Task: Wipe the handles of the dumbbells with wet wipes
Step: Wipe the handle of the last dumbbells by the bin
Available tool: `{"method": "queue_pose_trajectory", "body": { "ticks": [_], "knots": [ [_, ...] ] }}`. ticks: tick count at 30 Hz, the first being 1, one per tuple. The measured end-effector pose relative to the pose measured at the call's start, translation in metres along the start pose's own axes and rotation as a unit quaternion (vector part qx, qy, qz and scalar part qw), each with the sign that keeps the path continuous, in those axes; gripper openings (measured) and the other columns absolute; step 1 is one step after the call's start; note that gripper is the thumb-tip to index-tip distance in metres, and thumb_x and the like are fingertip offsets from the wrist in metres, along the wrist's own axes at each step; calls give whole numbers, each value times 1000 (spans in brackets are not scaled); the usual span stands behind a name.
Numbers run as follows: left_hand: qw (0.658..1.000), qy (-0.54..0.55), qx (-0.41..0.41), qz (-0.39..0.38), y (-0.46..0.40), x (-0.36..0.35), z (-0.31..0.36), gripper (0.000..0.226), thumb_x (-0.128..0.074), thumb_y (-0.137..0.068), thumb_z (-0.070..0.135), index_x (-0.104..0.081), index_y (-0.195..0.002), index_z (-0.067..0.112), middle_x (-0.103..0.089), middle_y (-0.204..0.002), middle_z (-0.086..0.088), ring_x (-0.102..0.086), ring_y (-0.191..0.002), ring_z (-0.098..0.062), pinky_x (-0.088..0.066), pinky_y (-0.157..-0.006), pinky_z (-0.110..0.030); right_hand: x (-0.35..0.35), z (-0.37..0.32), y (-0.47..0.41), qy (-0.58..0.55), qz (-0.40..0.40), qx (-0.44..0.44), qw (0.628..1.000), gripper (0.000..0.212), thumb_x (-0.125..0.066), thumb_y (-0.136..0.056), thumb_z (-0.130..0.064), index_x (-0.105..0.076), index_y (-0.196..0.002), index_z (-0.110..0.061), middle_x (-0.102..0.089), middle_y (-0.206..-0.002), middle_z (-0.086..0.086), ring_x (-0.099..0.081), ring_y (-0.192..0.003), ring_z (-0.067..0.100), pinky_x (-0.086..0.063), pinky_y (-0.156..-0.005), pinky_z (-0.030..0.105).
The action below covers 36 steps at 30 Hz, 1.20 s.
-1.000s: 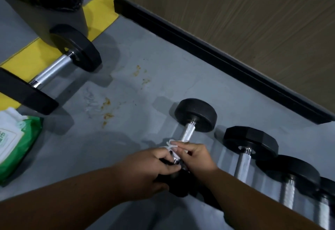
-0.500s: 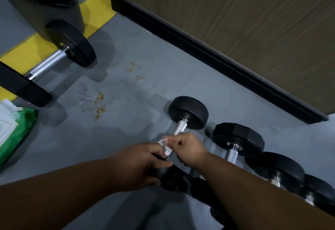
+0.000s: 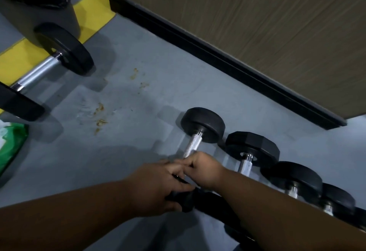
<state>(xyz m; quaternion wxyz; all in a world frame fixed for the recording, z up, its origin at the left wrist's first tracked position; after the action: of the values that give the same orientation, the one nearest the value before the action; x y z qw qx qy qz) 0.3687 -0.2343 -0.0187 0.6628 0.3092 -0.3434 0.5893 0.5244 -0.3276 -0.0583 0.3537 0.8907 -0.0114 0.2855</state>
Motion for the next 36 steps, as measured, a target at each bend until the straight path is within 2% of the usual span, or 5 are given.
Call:
{"method": "queue_pose_trajectory", "body": {
  "ticks": [7,13,19,28,36],
  "knots": [
    [994,-21,34,-101,-22,-11,13,60,-62,-85,65,-46,-141,51,-51,-126,5,-52,-108,-27,-47,-78,-35,37,13,-14,-52,117,-73,989,21,-64,-92,-52,-72,-110,-43,-75,-112,-13,-69,-104,5,-52,-100,33],
    [994,-2,24,-106,-28,-18,18,63,-67,-80,61,-48,-140,49,-47,-136,3,-41,-133,-29,-50,-98,-42,9,4,11,66,-30,-24,997,23,-57,-88,-51,-62,-99,-70,-73,-108,-21,-67,-102,4,-53,-94,29],
    [990,-60,-8,-128,-27,-20,25,59,-53,-95,59,-32,-148,46,-45,-134,-4,-48,-111,-34,-52,-81,-45,44,15,-3,2,99,-107,989,29,-60,-96,-51,-69,-121,-41,-72,-121,-9,-66,-111,11,-50,-102,34],
    [994,18,-107,-23,7,-2,5,56,-54,-91,31,-47,-145,18,-44,-154,-4,-50,-129,-35,-36,-112,-39,3,9,12,17,45,-108,993,17,-62,-95,-44,-76,-103,-39,-77,-94,-13,-70,-89,2,-54,-91,28],
    [991,-102,-8,82,95,56,-91,38,-58,-89,26,-67,-123,11,-67,-127,-7,-65,-106,-33,-56,-89,-40,6,-3,21,21,67,-87,994,16,-68,-95,-34,-78,-98,-47,-75,-91,-27,-67,-93,-13,-52,-95,24]
  ]
}}
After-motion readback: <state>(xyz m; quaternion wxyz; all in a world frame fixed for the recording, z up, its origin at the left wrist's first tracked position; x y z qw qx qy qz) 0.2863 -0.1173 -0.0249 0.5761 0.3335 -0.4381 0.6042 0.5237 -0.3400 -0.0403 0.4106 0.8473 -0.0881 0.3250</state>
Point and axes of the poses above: each hand's wrist, its own y-axis away from the middle knuckle, its own x-axis out of the back of the hand, z = x × y, the point moved 3 cm from there along -y, towards the middle knuckle
